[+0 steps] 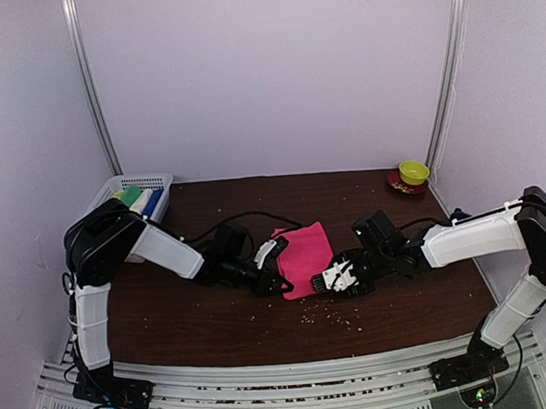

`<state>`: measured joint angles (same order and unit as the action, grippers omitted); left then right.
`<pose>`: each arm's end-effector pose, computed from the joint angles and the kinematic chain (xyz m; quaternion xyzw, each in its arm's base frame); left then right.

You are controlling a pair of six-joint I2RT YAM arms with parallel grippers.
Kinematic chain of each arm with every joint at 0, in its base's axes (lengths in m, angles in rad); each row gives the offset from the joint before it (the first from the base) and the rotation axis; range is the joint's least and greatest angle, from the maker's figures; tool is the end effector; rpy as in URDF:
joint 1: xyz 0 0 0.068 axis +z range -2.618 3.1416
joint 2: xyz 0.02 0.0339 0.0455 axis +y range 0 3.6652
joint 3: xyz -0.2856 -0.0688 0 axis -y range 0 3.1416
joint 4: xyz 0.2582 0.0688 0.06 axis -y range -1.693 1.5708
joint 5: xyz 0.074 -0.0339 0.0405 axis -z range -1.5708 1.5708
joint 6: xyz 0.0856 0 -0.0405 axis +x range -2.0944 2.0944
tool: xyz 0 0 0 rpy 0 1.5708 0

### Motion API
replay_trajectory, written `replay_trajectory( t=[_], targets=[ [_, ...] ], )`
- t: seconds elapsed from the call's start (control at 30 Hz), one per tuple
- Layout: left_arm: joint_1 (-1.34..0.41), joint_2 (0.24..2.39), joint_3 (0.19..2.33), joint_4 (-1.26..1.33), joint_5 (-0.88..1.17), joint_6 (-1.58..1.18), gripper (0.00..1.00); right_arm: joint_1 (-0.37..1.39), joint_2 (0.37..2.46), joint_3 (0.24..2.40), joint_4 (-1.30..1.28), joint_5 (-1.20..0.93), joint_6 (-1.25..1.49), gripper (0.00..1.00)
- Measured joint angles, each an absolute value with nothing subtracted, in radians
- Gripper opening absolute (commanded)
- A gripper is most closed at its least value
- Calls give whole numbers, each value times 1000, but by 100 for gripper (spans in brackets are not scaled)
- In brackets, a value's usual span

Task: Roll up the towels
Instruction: Roll the towel at the center of the board.

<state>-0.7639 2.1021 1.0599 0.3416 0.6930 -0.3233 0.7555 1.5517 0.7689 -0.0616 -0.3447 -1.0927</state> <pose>0.2898 -0.3533 0.0769 0.3261 0.8010 -0.4686 0.1800 0.2295 0.2559 0.1439 -0.7717 0.5063 0.0993 0.3719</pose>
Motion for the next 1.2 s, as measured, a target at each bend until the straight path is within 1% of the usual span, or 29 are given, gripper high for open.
replay_trajectory(
  t=[0.23, 0.33, 0.5, 1.2],
  targets=[
    [-760, 2111, 1069, 343, 701, -332, 0, 775, 1569, 767, -43, -314, -1093, 52],
    [-760, 2112, 1070, 344, 702, -334, 0, 777, 1569, 764, -29, -309, -1093, 48],
    [-759, 2114, 1070, 347, 704, -339, 0, 781, 1569, 759, -25, -309, -1094, 46],
    [-756, 2119, 1074, 348, 712, -340, 0, 786, 1656, 768, 16, -222, -1065, 46]
  ],
)
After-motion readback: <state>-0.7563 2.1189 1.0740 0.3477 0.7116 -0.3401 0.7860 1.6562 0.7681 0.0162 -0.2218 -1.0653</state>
